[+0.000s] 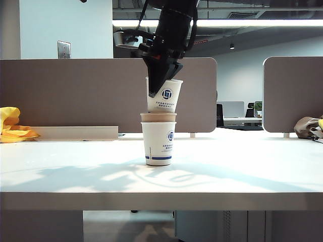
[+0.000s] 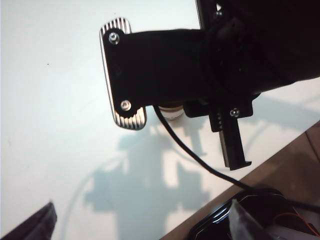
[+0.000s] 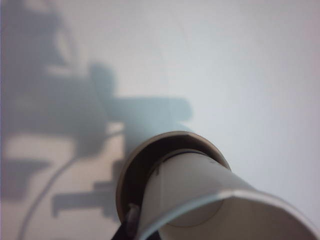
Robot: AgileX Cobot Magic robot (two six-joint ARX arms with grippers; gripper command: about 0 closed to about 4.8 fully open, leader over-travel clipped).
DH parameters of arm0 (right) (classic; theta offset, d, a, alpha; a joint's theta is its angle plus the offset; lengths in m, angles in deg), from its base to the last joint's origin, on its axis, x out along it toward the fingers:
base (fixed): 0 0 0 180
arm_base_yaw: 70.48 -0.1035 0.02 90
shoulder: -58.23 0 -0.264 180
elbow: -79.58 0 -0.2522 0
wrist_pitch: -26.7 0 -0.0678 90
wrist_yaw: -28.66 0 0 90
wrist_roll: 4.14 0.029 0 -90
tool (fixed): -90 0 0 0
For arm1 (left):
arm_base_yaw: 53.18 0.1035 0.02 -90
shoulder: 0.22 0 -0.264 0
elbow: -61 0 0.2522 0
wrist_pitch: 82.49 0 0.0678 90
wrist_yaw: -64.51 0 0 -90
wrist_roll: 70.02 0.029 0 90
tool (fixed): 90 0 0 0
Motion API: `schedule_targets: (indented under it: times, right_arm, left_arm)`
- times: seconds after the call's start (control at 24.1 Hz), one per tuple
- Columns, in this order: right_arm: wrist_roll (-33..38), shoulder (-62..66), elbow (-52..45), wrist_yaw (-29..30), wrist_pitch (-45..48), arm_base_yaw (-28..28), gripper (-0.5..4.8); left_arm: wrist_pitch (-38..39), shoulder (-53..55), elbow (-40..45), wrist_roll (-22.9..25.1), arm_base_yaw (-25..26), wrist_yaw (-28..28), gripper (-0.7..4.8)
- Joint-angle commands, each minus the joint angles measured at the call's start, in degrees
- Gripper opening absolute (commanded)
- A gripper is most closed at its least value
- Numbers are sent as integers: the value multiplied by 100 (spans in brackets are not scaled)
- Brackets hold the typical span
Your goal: Pick up all the paper cups on the table one by one and stack them together.
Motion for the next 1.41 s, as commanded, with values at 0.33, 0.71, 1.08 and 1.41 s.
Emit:
schedule_targets:
  times: [0.33,0.71,1.08,1.41]
  right_arm:
    - [-2,160,24,42,-4,-13,-6]
    - [52,197,24,7,-46,-15,20]
    - [203,197,35,-20,94,-15,217]
    - [348,-118,44,-634,120,-11,6]
  left_arm:
    - [-50,-20,-4,-13,2,17,479]
    - [-52,-20,-4,-13,2,15,479]
    - [-55,-20,-4,-13,2,15,479]
    - [-52,-20,-4,-13,2,17,479]
